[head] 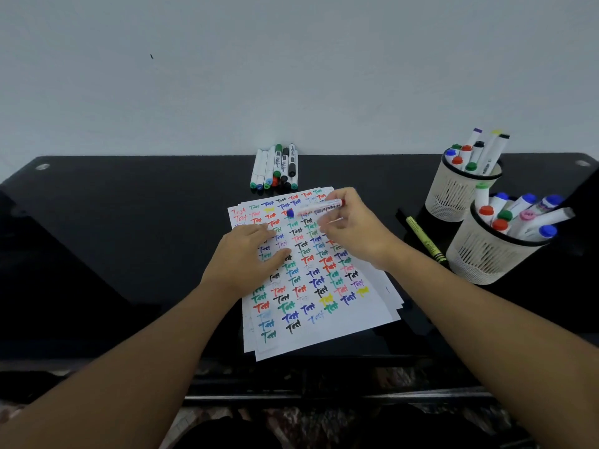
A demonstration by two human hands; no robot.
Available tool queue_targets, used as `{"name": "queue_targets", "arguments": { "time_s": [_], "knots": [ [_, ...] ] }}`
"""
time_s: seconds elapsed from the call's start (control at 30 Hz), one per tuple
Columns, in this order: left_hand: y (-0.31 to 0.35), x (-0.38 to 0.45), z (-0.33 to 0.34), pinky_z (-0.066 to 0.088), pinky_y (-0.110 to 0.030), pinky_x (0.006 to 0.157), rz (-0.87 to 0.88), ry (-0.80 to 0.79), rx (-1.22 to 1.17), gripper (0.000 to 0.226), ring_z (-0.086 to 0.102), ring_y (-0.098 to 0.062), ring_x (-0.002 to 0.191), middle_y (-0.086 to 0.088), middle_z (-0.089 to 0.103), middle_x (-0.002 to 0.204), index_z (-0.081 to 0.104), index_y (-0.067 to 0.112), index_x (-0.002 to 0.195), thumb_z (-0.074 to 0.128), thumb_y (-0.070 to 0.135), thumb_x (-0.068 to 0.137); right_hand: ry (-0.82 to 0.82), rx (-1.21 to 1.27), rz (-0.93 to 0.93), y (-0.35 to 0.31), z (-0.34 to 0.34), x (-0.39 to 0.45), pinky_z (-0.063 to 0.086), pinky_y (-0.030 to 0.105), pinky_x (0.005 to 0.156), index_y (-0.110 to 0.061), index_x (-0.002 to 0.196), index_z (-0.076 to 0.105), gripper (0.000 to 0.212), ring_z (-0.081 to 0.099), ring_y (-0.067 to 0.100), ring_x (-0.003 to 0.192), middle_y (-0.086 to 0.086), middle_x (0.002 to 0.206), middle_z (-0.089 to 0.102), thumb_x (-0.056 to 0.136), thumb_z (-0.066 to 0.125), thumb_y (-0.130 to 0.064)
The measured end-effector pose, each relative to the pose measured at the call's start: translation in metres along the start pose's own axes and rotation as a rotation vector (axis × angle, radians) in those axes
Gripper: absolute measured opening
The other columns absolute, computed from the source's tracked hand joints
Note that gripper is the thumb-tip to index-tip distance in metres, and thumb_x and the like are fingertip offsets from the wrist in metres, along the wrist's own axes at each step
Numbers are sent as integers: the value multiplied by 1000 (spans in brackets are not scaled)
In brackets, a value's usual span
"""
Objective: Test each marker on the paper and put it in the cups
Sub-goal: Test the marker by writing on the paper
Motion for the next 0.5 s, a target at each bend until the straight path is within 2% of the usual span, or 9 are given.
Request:
{"name": "queue_targets", "arguments": {
  "time_s": [0.03, 0.1, 0.17, 0.23, 0.27, 0.33, 0.37, 0.43, 0.5],
  "knots": [
    [0, 0, 0, 32, -35, 115, 1, -1, 2, 68, 42, -13, 140, 5, 53, 150, 57, 25, 143, 54, 69, 91, 38, -7, -12, 2, -3, 0, 64, 42, 80, -27, 123, 46, 32, 75, 15, 94, 2, 103, 72, 101, 66, -15],
    [1, 0, 0, 32, -36, 115, 2, -6, 3, 68, 42, -13, 140, 5, 53, 150, 57, 25, 143, 54, 69, 91, 99, 26, -34, 1, -6, -3, 60, 38, 74, -23, 115, 51, 16, 73, 13, 75, 4, 87, 72, 106, 60, -32],
    [1, 0, -1, 33, -36, 116, 2, -4, -2, 67, 42, -14, 140, 4, 53, 149, 58, 25, 143, 54, 68, 92, 123, 19, -39, -1, -7, -7, 56, 29, 69, -30, 116, 56, 24, 66, 8, 65, -3, 78, 69, 107, 48, -50],
    [1, 1, -1, 33, -36, 115, 2, -1, -1, 67, 42, -13, 140, 5, 53, 149, 58, 25, 143, 55, 68, 91, 141, -23, -64, -3, -9, -11, 54, 17, 65, -38, 128, 58, 28, 70, 0, 73, -13, 90, 73, 107, 47, -53],
    [0, 1, -1, 33, -36, 115, 1, -1, 1, 67, 42, -13, 139, 5, 53, 149, 58, 26, 143, 55, 68, 91, 149, -26, -71, -3, -9, -12, 55, 15, 66, -40, 134, 57, 32, 72, -2, 80, -13, 97, 75, 107, 47, -53],
    [0, 1, 0, 33, -36, 115, 0, 0, 0, 67, 43, -13, 139, 5, 53, 149, 58, 26, 142, 55, 69, 91, 172, -55, -72, -3, -10, -13, 57, 21, 69, -42, 141, 56, 40, 72, 1, 81, -10, 101, 76, 106, 46, -58],
    [0, 0, 0, 33, -36, 115, 0, 1, -3, 67, 43, -13, 139, 5, 53, 149, 58, 26, 142, 55, 69, 91, 184, -84, -66, -2, -11, -13, 56, 24, 68, -41, 137, 61, 42, 70, 4, 78, -9, 98, 76, 105, 44, -62],
    [0, 0, -1, 33, -37, 115, -3, 2, -4, 67, 42, -13, 140, 5, 53, 149, 58, 26, 142, 55, 69, 91, 204, -116, -64, -1, -12, -12, 49, 24, 60, -37, 112, 70, 38, 62, 5, 68, -9, 86, 72, 104, 43, -63],
    [0, 0, 0, 33, -37, 115, -4, 1, -6, 66, 42, -13, 140, 5, 53, 149, 58, 26, 142, 55, 68, 91, 221, -174, -88, -2, -14, -12, 41, 22, 57, -31, 91, 64, 31, 51, 4, 61, -4, 76, 64, 108, 47, -51]
  ]
}}
Point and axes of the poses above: each hand's wrist, its own x-axis towards the middle knuckle, its own z-axis out of the palm, y = z × x, the point moved 5 cm from there along x, towards the middle knuckle
